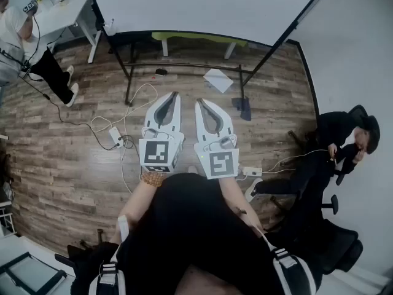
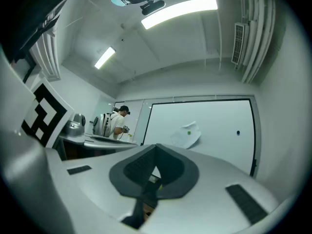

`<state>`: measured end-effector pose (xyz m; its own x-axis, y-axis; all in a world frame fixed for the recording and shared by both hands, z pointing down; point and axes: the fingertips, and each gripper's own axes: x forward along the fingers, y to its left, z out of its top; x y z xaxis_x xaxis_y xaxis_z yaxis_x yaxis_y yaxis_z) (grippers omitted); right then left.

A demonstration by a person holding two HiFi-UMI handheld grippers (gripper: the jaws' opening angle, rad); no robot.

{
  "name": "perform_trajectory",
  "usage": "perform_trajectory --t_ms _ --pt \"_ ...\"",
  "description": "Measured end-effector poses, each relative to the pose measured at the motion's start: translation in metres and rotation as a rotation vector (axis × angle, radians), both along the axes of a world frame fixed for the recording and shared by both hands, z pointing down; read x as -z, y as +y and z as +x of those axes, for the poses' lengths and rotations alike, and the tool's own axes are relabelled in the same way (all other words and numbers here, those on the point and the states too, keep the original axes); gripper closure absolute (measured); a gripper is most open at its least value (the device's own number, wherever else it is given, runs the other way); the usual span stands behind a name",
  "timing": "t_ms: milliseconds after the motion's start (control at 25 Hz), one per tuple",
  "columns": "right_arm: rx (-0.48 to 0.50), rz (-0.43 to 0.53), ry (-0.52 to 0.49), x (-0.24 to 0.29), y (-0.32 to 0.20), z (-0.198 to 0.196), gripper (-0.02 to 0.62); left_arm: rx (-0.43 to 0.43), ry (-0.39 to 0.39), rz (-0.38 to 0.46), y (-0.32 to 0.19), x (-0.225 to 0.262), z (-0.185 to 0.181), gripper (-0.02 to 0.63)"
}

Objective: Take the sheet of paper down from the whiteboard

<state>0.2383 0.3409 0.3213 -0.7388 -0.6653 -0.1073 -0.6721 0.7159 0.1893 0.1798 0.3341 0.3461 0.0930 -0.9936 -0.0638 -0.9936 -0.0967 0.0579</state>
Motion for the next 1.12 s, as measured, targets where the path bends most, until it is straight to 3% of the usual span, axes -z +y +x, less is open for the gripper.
perform_trajectory --t_ms 560,680,840,1000,1120 --pt "0.095 -0.068 -0.073 -0.011 -0.036 0.037 0.597 0.023 -0.05 0.001 -0.036 -0.008 0.041 0.591" --pt "0.123 -0.132 -0.079 -0.022 -0.047 0.054 0.597 0.035 -0.054 -0.016 -0.04 -0.014 0.052 0.591" --pt "0.128 -0.106 -0.081 -0.022 -0.062 0.057 0.597 0.027 -0.05 -0.059 -0.049 -0.024 0.059 0.591" --pt "0.176 -0.24 -0.163 -0.033 -0.083 0.052 0.597 -0.017 -0.044 -0.037 -0.055 -0.025 0.056 0.589" --pt "0.178 -0.26 -0.171 -0.036 -0.089 0.043 0.597 -0.064 -0.019 -0.026 -0.06 -0.024 0.053 0.589"
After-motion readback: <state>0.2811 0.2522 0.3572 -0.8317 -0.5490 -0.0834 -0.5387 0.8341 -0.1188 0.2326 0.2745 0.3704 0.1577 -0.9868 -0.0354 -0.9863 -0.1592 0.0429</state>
